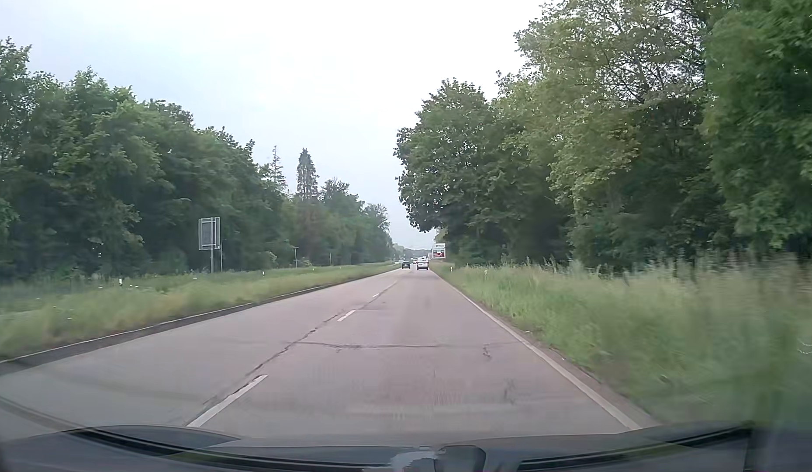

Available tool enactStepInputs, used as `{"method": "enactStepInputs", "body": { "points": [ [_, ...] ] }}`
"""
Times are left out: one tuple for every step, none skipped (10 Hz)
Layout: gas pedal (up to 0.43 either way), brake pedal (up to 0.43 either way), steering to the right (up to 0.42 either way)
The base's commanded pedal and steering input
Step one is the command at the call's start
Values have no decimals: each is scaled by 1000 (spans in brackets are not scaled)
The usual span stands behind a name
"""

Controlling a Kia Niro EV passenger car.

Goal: Follow the waypoints while adhering to traffic rules and regulations

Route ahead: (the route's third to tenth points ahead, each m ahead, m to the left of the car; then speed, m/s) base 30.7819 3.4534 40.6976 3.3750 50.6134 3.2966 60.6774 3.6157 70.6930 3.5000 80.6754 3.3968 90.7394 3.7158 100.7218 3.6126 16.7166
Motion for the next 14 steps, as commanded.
{"method": "enactStepInputs", "body": {
  "points": [
    [157,0,-1],
    [157,0,-1],
    [157,0,-2],
    [157,0,-1],
    [157,0,-2],
    [157,0,-3],
    [157,0,-3],
    [157,0,-3],
    [157,0,-3],
    [157,0,-3],
    [157,0,-3],
    [157,0,-3],
    [157,0,-3],
    [157,0,-3]
  ]
}}
